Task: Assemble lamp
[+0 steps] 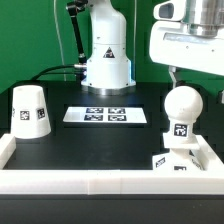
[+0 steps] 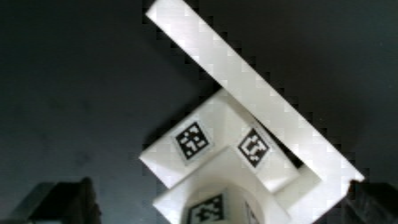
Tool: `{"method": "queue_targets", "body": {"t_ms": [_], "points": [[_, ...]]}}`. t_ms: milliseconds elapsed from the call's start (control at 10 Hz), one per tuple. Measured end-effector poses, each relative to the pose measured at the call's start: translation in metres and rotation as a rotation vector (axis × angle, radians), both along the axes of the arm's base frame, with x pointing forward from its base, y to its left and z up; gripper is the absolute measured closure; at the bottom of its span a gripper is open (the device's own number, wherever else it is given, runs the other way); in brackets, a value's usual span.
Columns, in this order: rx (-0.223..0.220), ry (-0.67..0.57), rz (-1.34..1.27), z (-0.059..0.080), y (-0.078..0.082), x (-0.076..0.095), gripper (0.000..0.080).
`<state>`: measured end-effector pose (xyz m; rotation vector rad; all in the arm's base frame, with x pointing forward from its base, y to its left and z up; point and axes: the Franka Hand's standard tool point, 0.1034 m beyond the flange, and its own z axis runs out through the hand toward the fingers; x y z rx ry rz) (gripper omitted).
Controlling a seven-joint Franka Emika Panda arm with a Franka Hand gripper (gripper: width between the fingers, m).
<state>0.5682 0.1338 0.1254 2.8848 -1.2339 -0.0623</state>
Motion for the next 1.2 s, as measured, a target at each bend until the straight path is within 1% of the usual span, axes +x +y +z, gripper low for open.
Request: {"method": "queue_targets", "body": {"t_ms": [600,700,800,900,1000,1100,1200], "points": [[-0.001,0.002,0.007,-0.002,0.001,-0.001,0.0101],[0.0,-0.043,0.114,-0.001,0.001,-0.012,0.0101],[0.004,-0.062,0.188,-0.001,-0.003,-0.037,0.0101],[0.006,-0.09,0.279,-0.002,-0.014,-0.049,0.0101],[0.006,-0.143,0.346,-0.006,-0.035,-0.057,0.0101],[0.003,-0.167,0.375,-0.012,-0.06,-0.066,0.0101],[0.004,-0.162,0.401,-0.017,-0.09,-0.075,0.0101]]}}
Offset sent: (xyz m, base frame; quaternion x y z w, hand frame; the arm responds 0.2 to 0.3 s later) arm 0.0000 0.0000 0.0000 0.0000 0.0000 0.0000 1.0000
